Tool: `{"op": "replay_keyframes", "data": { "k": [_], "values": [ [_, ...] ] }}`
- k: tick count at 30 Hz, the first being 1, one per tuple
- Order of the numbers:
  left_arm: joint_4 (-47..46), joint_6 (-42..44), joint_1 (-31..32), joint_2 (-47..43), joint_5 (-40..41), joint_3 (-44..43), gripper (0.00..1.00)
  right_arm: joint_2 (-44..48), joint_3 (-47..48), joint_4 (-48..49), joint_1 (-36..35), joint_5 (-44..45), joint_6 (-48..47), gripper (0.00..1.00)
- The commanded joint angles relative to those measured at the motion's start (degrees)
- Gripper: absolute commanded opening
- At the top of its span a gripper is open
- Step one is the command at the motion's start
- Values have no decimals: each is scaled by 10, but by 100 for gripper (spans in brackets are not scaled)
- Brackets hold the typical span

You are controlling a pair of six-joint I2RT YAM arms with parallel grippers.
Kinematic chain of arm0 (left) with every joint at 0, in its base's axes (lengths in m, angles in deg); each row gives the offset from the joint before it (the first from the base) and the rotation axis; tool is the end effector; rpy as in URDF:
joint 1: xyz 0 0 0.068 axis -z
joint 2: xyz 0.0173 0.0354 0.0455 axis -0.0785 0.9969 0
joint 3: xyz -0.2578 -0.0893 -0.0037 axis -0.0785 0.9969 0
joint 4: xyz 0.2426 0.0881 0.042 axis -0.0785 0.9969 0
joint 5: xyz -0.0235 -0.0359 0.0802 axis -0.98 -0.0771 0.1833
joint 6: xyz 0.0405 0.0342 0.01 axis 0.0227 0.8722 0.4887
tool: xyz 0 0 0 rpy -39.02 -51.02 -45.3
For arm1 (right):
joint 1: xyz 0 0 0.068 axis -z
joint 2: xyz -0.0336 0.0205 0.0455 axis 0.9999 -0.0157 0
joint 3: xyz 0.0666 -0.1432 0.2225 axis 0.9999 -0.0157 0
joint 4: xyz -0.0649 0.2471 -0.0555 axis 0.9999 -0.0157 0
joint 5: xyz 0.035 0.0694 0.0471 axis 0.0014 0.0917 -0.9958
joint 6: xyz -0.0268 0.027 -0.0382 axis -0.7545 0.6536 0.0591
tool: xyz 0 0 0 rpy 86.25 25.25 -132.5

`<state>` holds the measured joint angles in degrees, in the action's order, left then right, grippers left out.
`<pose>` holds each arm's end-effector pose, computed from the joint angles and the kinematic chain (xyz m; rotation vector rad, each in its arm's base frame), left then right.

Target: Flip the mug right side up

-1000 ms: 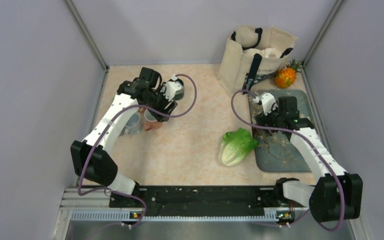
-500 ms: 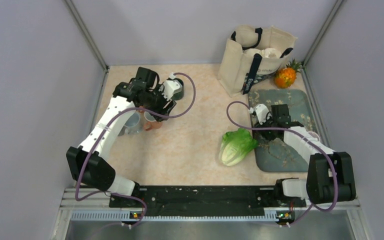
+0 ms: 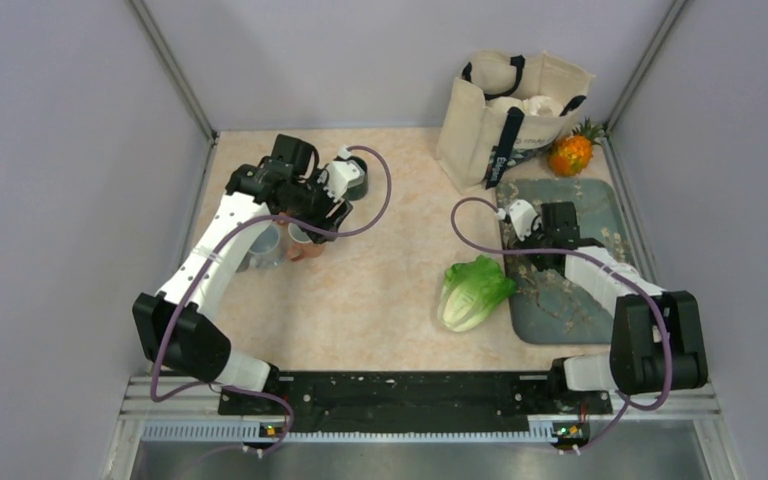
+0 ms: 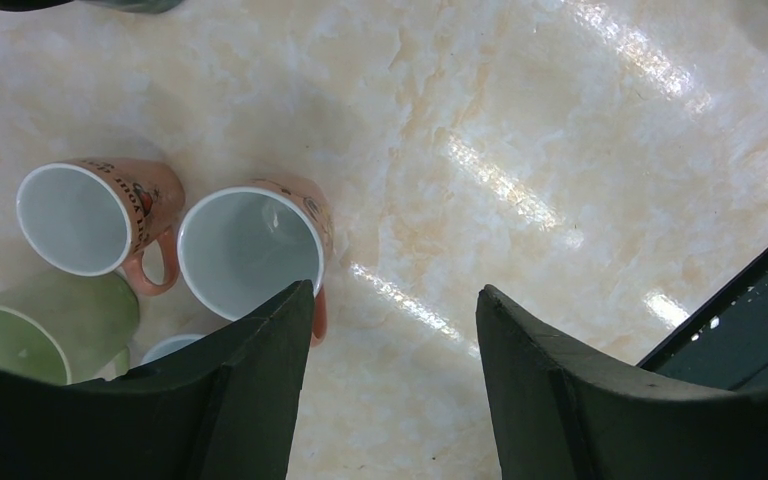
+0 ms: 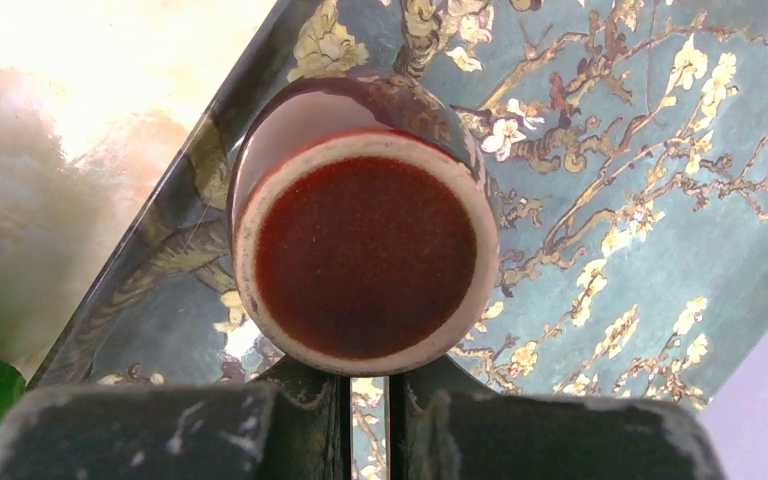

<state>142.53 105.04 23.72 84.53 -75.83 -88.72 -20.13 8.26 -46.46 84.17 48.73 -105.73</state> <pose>0.2727 -0.1053 0.3433 1.1547 2.2907 -0.2840 0.2573 0.0228 0.1788 -0.9055 2.3399 -0.2072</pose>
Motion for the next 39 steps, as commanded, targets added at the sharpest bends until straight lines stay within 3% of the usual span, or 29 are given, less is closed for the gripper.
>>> {"op": "replay_keyframes", "data": {
  "k": [1,5,11,15,18,23,27,31,39],
  "values": [
    [0,-2,-1,-22,-21,-13,66,21,17,-1,3,23,25,0],
    [13,-13,-1,-17,-47,-36,67,75,34,18,3,45,102,0],
    [11,-54,-1,-13,-79,-86,71,210,40,72,3,-16,236,0],
    [5,-85,-1,-11,-174,-124,76,273,21,199,-19,-119,404,0],
    [-6,-124,-1,-3,-274,-158,77,286,0,315,-87,-145,510,0],
    [-78,-236,-1,6,-367,-177,79,249,-21,529,-214,-147,648,0],
    [-156,-322,-1,6,-431,-160,79,184,-10,624,-282,-154,704,0],
    [-238,-381,0,-5,-445,-132,79,141,14,653,-326,-159,707,0],
    [-244,-400,9,6,-448,-111,74,89,38,697,-362,-167,709,0]
  ]
}}
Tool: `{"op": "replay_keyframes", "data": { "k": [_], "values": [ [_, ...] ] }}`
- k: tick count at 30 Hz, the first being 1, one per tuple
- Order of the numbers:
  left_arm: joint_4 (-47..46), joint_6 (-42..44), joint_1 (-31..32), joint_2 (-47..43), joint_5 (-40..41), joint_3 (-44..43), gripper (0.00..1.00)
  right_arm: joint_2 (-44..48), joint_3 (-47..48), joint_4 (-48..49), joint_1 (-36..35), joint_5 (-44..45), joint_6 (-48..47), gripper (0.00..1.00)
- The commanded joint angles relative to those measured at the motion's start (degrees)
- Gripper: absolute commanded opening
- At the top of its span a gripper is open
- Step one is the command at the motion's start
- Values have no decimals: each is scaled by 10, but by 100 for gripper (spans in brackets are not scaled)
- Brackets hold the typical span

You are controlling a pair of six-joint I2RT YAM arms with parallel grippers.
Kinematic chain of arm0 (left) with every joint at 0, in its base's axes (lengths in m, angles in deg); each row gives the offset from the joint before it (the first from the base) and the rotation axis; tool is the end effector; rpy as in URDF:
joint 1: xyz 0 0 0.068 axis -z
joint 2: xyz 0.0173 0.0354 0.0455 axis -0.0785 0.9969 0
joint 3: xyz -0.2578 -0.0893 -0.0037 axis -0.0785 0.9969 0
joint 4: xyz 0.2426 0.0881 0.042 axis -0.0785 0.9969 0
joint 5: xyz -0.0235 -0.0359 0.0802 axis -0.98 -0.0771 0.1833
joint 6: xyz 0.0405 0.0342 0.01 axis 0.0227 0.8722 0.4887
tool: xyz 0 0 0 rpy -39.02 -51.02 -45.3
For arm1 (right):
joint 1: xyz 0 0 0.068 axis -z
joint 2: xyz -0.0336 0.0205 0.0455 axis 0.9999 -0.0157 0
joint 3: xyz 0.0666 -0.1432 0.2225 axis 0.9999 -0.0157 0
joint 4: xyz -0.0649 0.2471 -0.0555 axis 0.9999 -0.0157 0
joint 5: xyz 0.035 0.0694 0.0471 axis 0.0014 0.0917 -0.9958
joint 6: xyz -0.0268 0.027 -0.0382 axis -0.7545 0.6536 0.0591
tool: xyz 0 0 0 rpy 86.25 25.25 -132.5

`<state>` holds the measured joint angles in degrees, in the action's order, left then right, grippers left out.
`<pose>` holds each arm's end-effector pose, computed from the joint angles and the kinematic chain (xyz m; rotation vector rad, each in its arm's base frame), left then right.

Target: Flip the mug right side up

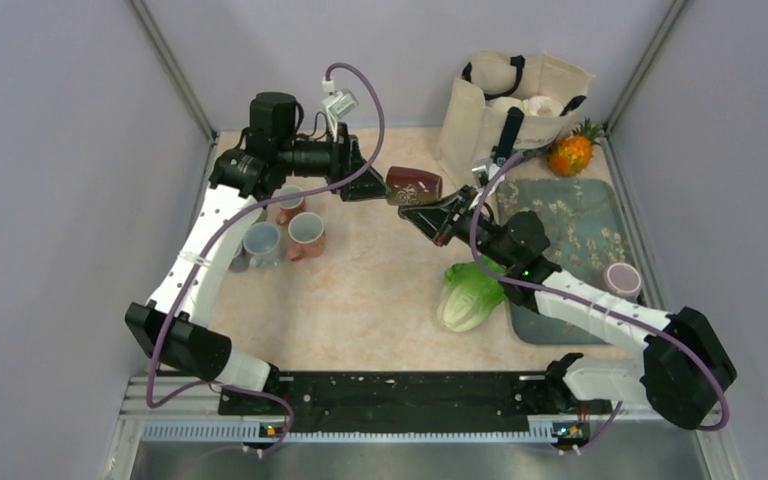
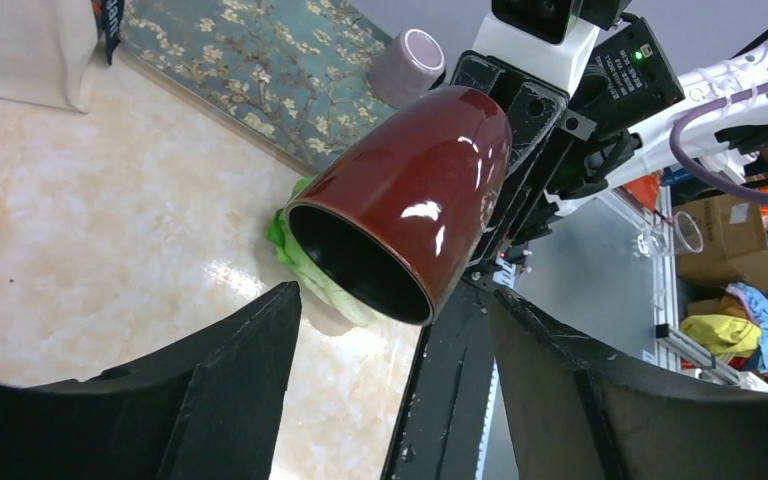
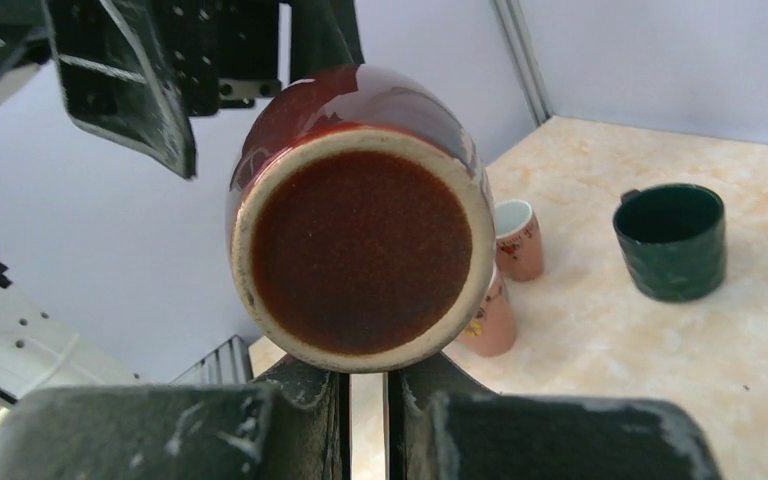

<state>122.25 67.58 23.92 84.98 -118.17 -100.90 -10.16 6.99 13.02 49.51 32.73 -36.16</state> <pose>0.2765 -0.1295 0.4428 0.8534 1.8534 -1.3175 0.1985 0.1777 0.3167 -0.3621 1.3851 1.2515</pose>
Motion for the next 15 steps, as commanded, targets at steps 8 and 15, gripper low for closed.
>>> {"op": "replay_keyframes", "data": {
  "k": [8,15],
  "values": [
    [-87,-76,15,0,-71,19,53,-61,78,115,-35,-17,17,0],
    [-163,-163,21,-4,-121,50,0,-100,98,122,-34,-31,21,0]
  ]
}}
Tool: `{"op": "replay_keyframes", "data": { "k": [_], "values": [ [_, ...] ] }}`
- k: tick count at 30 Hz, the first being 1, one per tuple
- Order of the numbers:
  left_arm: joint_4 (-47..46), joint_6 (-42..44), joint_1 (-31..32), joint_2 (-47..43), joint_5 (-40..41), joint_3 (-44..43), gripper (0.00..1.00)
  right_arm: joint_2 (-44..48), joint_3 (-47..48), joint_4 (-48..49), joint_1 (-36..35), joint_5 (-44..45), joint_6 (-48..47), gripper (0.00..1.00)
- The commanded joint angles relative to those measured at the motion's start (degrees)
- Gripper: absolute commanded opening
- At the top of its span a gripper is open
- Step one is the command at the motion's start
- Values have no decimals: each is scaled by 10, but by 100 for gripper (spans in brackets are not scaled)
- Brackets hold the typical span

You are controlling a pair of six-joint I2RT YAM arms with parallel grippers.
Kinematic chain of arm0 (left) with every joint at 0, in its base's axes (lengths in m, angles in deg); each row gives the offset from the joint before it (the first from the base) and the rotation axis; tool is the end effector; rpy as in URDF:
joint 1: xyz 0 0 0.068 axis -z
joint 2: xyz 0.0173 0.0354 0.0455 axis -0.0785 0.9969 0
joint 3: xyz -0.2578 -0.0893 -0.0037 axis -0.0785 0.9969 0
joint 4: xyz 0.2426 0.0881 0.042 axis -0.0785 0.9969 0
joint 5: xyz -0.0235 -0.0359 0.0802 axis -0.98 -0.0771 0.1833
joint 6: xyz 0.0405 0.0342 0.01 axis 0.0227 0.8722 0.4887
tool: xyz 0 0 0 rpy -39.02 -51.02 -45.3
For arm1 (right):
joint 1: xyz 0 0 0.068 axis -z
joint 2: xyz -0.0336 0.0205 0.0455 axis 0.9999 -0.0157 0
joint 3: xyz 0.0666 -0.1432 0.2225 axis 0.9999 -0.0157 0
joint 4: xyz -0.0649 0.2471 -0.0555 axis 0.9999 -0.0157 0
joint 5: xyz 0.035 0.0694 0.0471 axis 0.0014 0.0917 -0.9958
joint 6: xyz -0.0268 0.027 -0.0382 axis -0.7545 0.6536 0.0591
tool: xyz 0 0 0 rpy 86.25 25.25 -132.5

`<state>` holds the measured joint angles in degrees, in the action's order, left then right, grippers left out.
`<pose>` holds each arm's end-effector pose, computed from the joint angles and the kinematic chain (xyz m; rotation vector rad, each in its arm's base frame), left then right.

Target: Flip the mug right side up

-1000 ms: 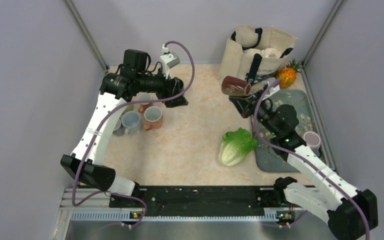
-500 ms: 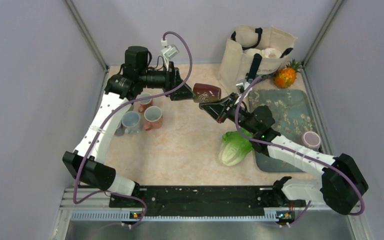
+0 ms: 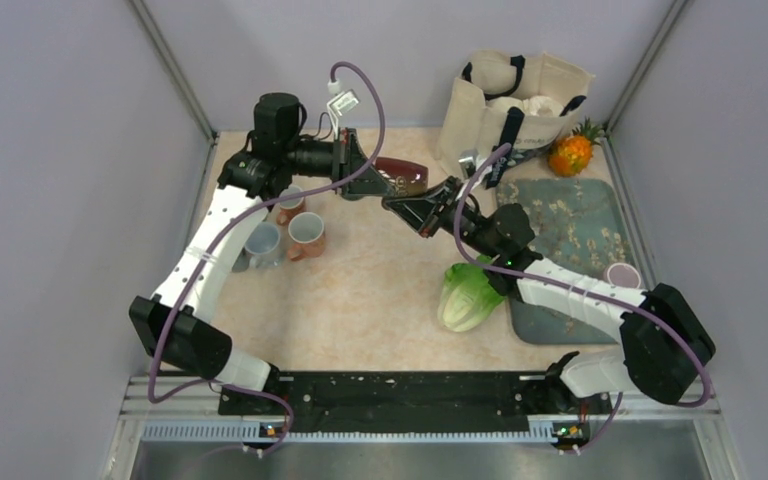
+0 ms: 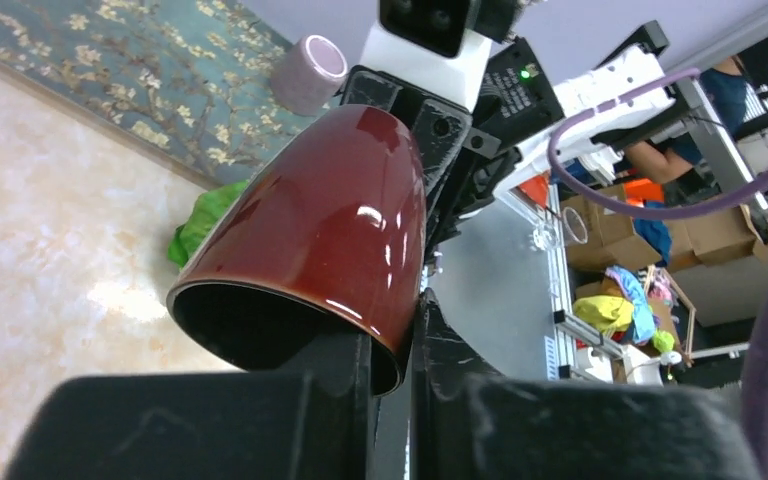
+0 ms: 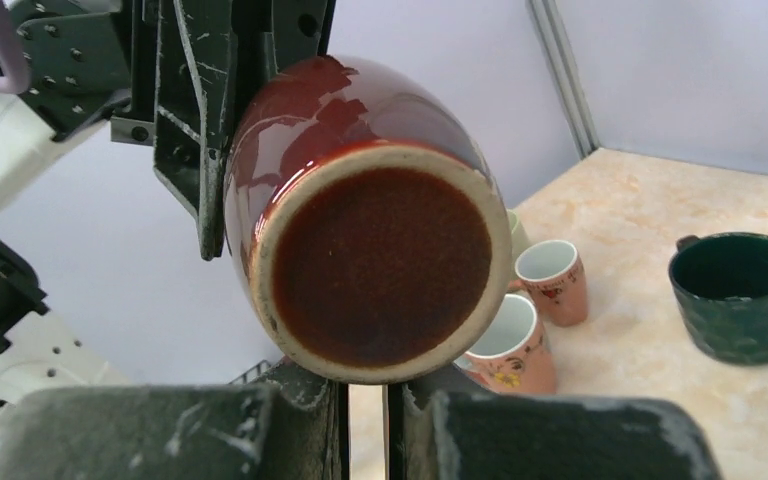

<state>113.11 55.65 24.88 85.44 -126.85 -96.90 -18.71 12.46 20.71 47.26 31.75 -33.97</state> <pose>0.2815 -0.1395 0.4337 0.8349 1.8506 -1.5735 0.2137 0.2062 0.3243 -0.3830 1.3088 1.3377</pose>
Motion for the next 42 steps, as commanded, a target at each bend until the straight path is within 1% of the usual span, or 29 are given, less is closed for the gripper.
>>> {"op": "replay_keyframes", "data": {
  "k": [1,2,3,5,6,7,8,9,11,14,17,19,22,23,25,26,27,29,32,38,42],
  "values": [
    [-53,-31,11,-10,-24,6,0,-17,42,45,-12,-20,-1,0],
    [-25,-10,11,-11,-6,-3,0,-19,40,41,-12,-14,0,0],
    [13,18,11,-13,27,-14,0,-17,34,34,-12,1,2,4],
    [85,79,11,-17,119,-44,0,-10,17,4,-11,36,-4,46],
    [110,106,11,-21,193,-55,0,-4,10,-14,-11,49,-15,66],
    [127,128,12,-25,250,-62,0,2,5,-41,-11,60,-30,91],
    [143,147,11,-28,304,-67,0,9,1,-68,-11,70,-41,98],
    [158,164,11,-30,361,-73,0,16,-2,-96,-11,76,-54,99],
    [181,198,11,-30,431,-74,0,35,-15,-139,-11,85,-78,99],
    [203,251,11,-27,484,-51,0,79,-30,-219,-11,113,-115,99],
    [231,319,13,-5,528,-31,0,126,-16,-340,-9,163,-159,99],
    [247,357,14,22,562,-34,0,144,6,-420,-5,203,-186,99],
    [266,403,18,86,631,-68,0,153,49,-541,7,250,-218,99],
    [277,416,19,110,643,-85,0,153,62,-575,14,258,-222,99],
    [301,437,21,159,660,-128,0,151,87,-632,38,265,-202,99],
    [311,445,22,178,661,-147,0,148,100,-657,60,261,-181,99],
    [317,451,23,196,680,-162,0,144,108,-681,86,249,-163,99],
    [323,467,24,223,693,-181,0,142,113,-710,141,219,-135,99],
    [336,486,28,260,702,-198,0,156,102,-721,192,218,-121,99],
    [388,507,43,332,695,-231,0,178,96,-753,250,268,-138,99],
    [391,516,51,373,725,-236,0,185,96,-774,264,327,-143,99]
  ]
}}
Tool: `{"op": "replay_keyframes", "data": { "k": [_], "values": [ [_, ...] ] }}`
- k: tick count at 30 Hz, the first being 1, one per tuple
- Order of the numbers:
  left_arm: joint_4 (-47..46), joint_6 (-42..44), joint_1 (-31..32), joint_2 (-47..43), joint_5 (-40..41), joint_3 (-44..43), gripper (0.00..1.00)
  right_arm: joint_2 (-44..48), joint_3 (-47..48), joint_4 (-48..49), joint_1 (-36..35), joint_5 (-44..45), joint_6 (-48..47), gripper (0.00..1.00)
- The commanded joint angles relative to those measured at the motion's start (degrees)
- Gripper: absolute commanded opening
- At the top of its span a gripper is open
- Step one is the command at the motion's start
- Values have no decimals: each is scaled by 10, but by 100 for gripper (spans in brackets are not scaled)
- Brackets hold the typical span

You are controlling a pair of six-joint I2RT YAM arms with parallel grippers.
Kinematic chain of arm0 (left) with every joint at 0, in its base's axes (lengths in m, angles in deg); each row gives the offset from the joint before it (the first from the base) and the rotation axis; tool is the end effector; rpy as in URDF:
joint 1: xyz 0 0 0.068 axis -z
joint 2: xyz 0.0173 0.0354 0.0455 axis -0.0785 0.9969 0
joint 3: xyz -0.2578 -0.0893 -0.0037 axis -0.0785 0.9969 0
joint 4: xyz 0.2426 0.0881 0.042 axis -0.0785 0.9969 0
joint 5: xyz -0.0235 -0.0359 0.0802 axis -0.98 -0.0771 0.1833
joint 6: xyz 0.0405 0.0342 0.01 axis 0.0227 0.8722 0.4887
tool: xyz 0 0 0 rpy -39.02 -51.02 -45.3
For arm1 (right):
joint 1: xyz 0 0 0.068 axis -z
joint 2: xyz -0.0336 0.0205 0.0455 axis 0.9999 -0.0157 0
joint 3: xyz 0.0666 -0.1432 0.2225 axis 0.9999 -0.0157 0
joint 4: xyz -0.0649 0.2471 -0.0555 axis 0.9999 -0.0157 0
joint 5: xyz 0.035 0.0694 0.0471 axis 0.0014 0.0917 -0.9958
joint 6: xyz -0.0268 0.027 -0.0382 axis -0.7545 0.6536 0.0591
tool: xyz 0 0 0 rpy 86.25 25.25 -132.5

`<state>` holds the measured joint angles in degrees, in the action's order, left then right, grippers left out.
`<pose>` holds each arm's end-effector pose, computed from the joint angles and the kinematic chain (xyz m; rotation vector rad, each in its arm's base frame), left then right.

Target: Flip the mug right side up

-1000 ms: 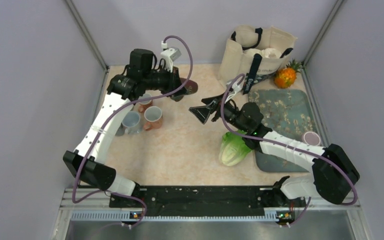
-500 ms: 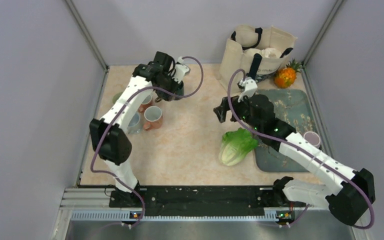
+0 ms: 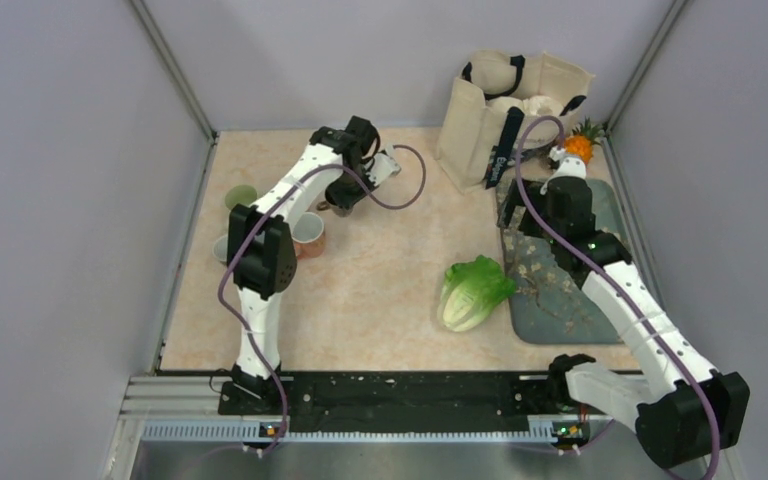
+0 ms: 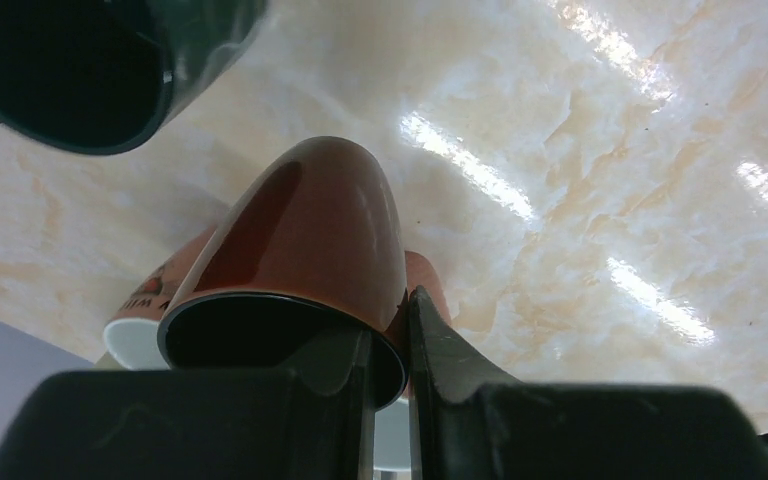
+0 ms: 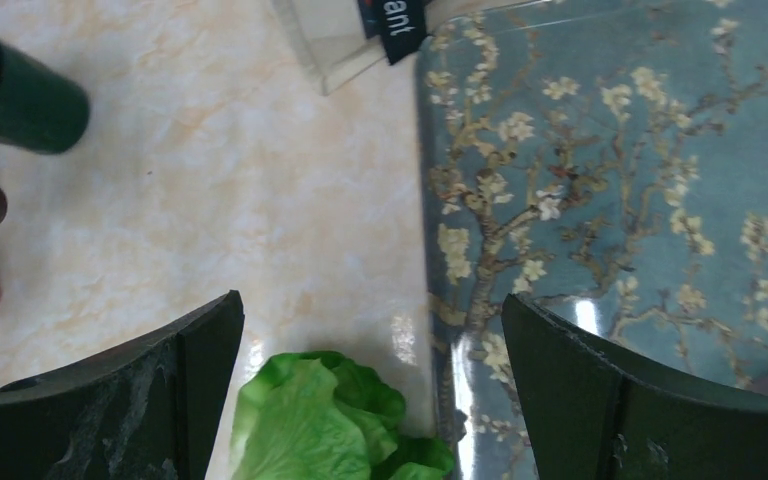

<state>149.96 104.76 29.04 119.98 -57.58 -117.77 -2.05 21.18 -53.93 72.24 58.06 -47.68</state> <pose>0.3932 -0.1777 0.2717 1.2848 2.5343 0.0839 0.2231 0.0622 0.3153 0.1633 2.0842 0.2542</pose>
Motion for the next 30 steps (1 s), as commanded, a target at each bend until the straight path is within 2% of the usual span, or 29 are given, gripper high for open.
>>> {"op": "replay_keyframes", "data": {
  "k": [1,11,15,18,24,28,30],
  "values": [
    [23,26,10,37,44,-29,0,22,7,-28,15,71,-10,99],
    [0,37,10,66,50,-3,2,34,5,-41,44,125,-17,99],
    [7,39,10,60,37,1,31,32,1,-38,50,144,-15,99],
    [7,42,10,45,29,1,44,31,-9,-36,63,177,-16,99],
    [4,42,10,-5,11,-5,61,69,-59,1,137,241,0,99],
    [13,17,10,-51,-21,-6,65,105,-110,66,259,223,27,99],
    [22,7,10,-79,-69,7,66,121,-148,106,321,196,48,99]
  ]
}}
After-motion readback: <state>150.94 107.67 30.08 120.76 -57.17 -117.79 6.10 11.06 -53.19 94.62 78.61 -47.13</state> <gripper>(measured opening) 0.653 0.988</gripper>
